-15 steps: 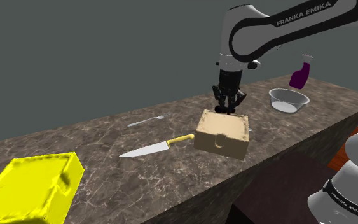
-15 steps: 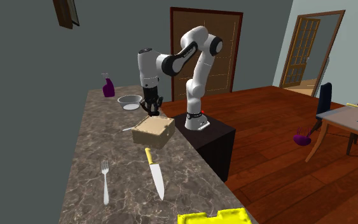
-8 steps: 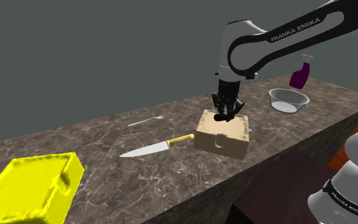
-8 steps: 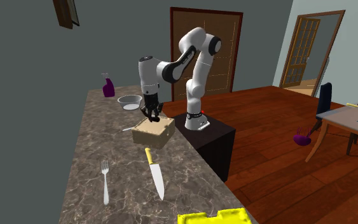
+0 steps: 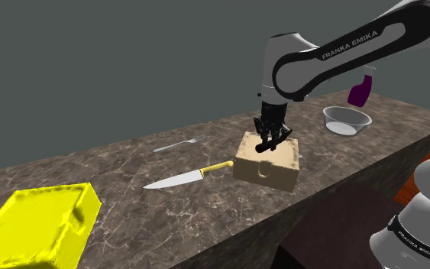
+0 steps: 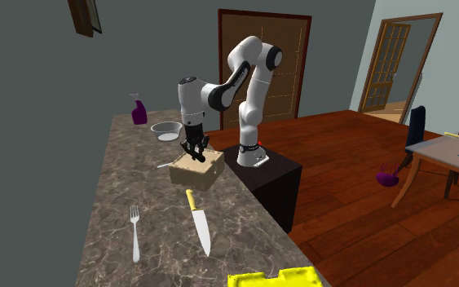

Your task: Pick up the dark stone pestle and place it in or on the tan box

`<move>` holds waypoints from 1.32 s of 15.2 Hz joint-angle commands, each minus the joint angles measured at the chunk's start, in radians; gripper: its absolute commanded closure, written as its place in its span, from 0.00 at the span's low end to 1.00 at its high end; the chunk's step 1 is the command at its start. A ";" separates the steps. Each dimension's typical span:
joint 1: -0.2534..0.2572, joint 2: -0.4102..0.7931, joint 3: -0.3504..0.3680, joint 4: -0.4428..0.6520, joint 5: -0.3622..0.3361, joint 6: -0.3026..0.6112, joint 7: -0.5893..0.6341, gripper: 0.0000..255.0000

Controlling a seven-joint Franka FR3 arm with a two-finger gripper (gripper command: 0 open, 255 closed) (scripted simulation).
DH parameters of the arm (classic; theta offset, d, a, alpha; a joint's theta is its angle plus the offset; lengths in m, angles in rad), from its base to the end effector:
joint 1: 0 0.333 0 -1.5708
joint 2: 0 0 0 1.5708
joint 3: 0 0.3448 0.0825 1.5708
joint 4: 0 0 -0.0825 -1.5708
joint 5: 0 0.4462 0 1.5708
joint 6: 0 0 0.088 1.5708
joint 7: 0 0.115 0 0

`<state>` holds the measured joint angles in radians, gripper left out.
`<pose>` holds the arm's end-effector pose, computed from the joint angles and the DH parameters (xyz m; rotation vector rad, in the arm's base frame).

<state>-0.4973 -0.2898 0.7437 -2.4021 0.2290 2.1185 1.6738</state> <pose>0.4823 0.1314 0.3746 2.1783 -2.1988 -0.0455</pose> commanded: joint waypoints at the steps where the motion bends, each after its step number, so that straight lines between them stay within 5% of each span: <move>1: 0.000 0.000 0.000 0.000 0.000 0.001 0.000 1.00; 2: 0.000 0.000 0.000 0.000 0.000 0.001 0.000 1.00; 3: 0.000 0.000 0.000 0.000 0.000 0.001 0.000 0.00; 8: 0.000 0.000 0.000 0.000 0.000 0.001 0.000 0.00; 12: 0.006 -0.056 -0.036 0.088 0.011 -0.139 -0.017 0.00; 20: 0.006 -0.056 -0.036 0.088 0.011 -0.139 -0.017 0.00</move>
